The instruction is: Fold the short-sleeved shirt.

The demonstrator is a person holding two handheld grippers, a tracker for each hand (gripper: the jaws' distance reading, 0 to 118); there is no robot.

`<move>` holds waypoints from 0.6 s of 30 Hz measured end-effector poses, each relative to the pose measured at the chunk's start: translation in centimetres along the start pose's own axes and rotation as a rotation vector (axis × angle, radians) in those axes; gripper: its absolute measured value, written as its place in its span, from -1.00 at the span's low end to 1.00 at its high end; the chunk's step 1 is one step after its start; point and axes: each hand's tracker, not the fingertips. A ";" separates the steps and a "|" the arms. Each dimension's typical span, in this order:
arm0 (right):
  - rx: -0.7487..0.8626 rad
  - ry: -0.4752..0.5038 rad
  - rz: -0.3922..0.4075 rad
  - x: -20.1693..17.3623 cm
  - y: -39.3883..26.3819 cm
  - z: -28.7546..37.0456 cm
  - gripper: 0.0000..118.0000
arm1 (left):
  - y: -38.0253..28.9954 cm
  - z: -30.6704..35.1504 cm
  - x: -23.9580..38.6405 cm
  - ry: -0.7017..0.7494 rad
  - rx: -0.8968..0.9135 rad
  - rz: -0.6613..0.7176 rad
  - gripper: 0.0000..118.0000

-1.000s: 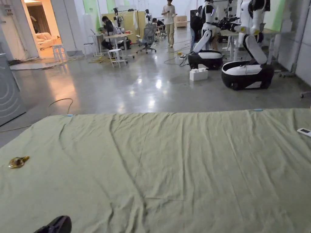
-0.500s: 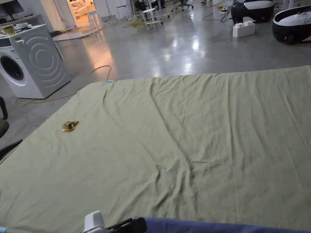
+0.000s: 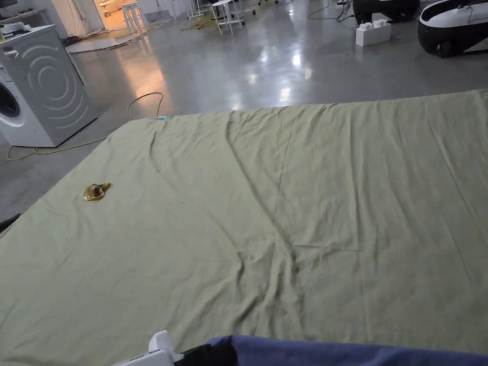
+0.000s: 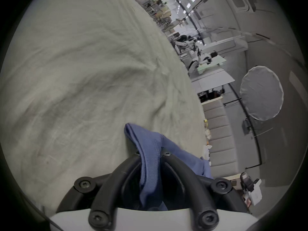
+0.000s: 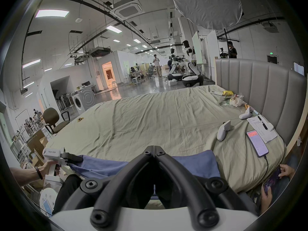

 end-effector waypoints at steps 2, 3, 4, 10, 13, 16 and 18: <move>-0.003 -0.002 -0.005 0.2 -0.1 0.2 -1.00 | -2.6 0.4 4.3 0.037 0.035 -0.009 -0.83; -0.006 -0.002 -0.008 0.3 -0.1 0.2 -1.00 | -3.3 1.0 5.9 0.054 0.058 -0.038 -0.83; -0.009 -0.002 -0.009 0.4 -0.2 0.2 -1.00 | -4.0 2.0 7.2 0.071 0.096 -0.054 -0.83; 0.000 0.004 -0.018 0.8 -0.3 0.6 -1.00 | 0.8 8.2 8.9 0.196 0.213 -0.148 -0.83; 0.008 0.019 -0.061 1.4 -0.7 0.6 -1.00 | -1.3 7.6 17.5 0.326 0.241 -0.224 -0.83; 0.013 0.024 -0.104 1.6 -1.2 0.6 -1.00 | -6.3 5.9 24.3 0.325 0.214 -0.357 -0.83; 0.014 0.023 -0.134 1.7 -1.4 0.7 -1.00 | -7.5 4.3 24.8 0.277 0.167 -0.382 -0.83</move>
